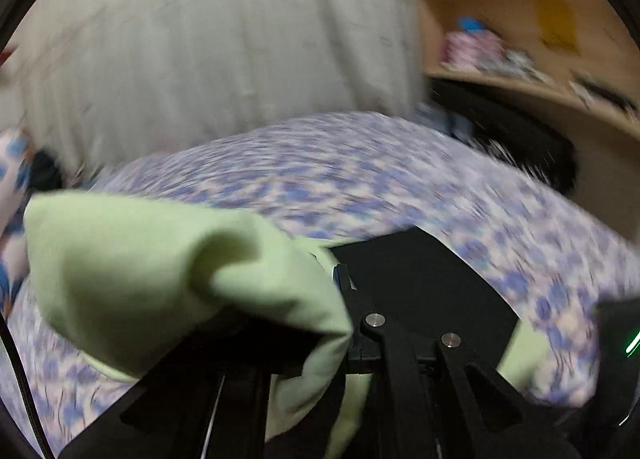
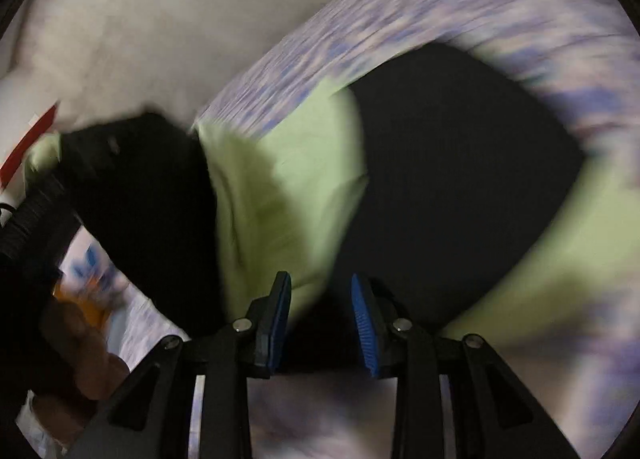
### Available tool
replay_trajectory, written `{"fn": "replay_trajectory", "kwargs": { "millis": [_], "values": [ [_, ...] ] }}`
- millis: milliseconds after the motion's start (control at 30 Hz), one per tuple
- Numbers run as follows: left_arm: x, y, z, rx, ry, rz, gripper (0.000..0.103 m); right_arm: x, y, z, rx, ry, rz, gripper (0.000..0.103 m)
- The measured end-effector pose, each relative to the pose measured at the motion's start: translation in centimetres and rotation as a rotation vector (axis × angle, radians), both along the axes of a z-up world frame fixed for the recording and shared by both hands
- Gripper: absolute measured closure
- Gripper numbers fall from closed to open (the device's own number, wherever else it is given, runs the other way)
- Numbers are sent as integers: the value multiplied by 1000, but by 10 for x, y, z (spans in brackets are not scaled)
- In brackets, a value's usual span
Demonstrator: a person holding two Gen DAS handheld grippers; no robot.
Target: Fold large clothes
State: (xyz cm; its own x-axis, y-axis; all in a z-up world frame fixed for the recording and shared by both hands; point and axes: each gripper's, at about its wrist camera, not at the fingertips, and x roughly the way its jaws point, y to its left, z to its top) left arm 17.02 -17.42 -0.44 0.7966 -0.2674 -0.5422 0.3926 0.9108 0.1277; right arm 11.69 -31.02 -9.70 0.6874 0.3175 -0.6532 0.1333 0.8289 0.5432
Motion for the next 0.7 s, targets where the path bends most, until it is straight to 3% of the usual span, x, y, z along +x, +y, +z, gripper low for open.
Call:
{"fn": "replay_trajectory", "kwargs": {
  "millis": [100, 200, 333, 400, 500, 567, 633, 700],
  "values": [
    [-15, -57, -31, 139, 30, -125, 95, -22, -50, 6, -67, -7, -146, 71],
    [-30, -95, -73, 269, 95, -188, 94, -36, -87, 3, -116, 11, -240, 71],
    [-34, -109, -105, 331, 142, -192, 91, -45, -113, -12, -85, 47, -289, 72],
    [-36, -109, -105, 336, 144, -200, 89, -45, -116, -17, -68, 51, -283, 72],
    [-37, -101, -97, 276, 192, -218, 70, -42, -110, -17, -78, 49, -257, 72],
    [-41, -90, -90, 236, 211, -210, 43, -41, -105, -14, -86, 41, -243, 71],
    [-46, -80, -82, 180, 229, -223, 30, -44, -101, -9, -86, 25, -234, 71],
    [-53, -65, -72, 125, 239, -235, 30, -43, -100, -2, -89, 11, -233, 71]
  ]
}}
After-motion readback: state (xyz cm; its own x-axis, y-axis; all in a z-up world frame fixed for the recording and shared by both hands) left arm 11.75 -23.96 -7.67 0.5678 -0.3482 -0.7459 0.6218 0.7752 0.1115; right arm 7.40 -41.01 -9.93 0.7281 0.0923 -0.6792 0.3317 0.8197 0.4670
